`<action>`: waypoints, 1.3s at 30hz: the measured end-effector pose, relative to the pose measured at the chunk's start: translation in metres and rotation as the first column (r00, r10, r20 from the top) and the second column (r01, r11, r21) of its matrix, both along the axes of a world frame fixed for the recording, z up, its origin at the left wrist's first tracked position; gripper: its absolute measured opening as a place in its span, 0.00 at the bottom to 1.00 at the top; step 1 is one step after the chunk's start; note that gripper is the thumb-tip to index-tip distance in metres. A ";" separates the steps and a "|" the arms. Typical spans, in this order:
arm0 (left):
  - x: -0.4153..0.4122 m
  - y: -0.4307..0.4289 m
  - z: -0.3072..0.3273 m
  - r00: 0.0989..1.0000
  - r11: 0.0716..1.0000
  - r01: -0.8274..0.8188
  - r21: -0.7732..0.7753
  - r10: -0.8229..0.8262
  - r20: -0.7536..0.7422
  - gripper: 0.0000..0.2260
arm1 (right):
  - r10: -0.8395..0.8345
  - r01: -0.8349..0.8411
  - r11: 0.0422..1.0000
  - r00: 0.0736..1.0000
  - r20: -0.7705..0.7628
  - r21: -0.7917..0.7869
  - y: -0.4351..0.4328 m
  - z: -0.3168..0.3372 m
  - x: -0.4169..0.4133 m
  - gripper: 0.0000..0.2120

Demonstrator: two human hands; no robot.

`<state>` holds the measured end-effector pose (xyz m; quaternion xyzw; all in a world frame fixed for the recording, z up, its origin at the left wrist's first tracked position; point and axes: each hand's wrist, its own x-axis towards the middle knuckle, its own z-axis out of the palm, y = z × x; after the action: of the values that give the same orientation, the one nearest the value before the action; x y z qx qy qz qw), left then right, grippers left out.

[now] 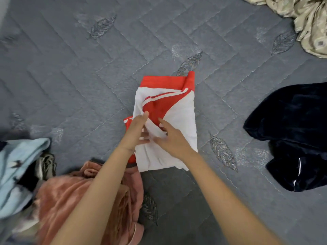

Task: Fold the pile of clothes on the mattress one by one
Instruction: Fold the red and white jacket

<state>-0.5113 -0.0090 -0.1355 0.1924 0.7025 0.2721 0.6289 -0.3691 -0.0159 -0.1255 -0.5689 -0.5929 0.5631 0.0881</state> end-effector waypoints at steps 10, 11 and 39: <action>-0.006 -0.022 -0.035 0.954 0.978 0.099 0.183 -0.041 -0.297 0.22 | -0.074 0.069 0.991 0.997 0.037 0.118 -0.002 -0.033 0.023 0.23; -0.012 -0.024 -0.036 0.948 0.977 0.070 0.201 -0.002 -0.319 0.21 | -0.052 0.028 0.978 0.992 0.112 0.206 0.001 -0.037 0.028 0.24; -0.020 -0.021 -0.053 0.902 0.954 -0.295 -0.053 0.260 -0.344 0.24 | -0.705 0.587 0.679 0.690 -0.168 -0.441 0.049 -0.067 0.035 0.22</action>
<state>-0.5312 -0.0305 -0.1883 0.1006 0.8320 0.2854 0.4649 -0.3340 0.0332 -0.1922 -0.6484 -0.2153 0.6759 0.2764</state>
